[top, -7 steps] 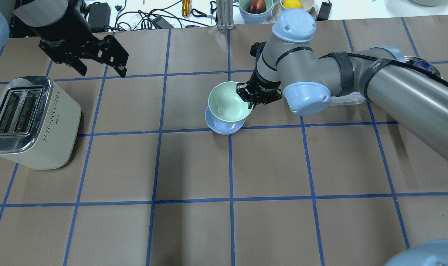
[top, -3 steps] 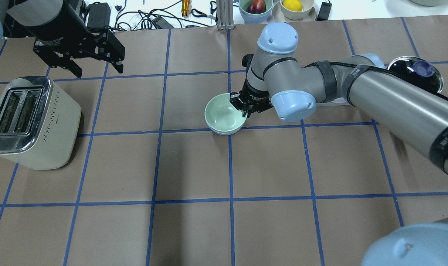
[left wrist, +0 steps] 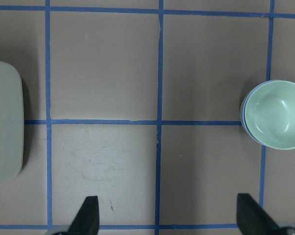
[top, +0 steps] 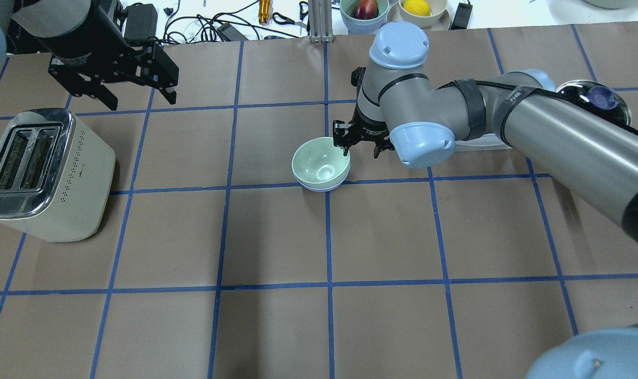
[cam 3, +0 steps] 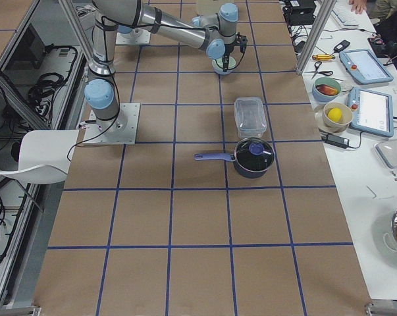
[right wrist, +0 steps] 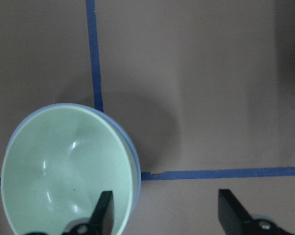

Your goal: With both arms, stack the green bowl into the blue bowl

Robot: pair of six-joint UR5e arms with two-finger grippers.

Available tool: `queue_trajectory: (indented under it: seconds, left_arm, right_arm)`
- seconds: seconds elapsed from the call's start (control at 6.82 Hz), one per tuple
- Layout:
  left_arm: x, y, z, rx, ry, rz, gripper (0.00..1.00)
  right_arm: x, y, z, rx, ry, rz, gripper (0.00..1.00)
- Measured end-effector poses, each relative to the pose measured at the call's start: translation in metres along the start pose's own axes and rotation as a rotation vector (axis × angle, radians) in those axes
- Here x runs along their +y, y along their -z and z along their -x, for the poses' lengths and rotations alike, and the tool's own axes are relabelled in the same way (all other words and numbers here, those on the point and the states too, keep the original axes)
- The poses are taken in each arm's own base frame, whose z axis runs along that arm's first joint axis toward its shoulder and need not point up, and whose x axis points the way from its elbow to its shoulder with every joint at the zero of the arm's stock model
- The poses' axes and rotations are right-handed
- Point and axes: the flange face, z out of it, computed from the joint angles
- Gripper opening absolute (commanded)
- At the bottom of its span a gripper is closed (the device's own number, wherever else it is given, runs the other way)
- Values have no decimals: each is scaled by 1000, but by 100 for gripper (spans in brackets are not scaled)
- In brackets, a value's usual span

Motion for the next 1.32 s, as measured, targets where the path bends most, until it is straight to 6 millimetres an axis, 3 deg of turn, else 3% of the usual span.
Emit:
queue_trajectory:
  seconds: [0.29, 0.59, 1.03, 1.32]
  left_arm:
    - [0, 0, 0, 0, 0, -2, 100]
    - [0, 1, -1, 0, -1, -3, 100]
    - [1, 2, -1, 0, -2, -5, 100]
    - [1, 2, -1, 0, -2, -5, 100]
  right_arm:
    - [-14, 77, -47, 33, -2, 1, 100]
    - [1, 131, -98, 56, 28, 73, 100]
    - [44, 196, -120, 93, 28, 98, 100]
    - [56, 211, -120, 112, 29, 100, 100]
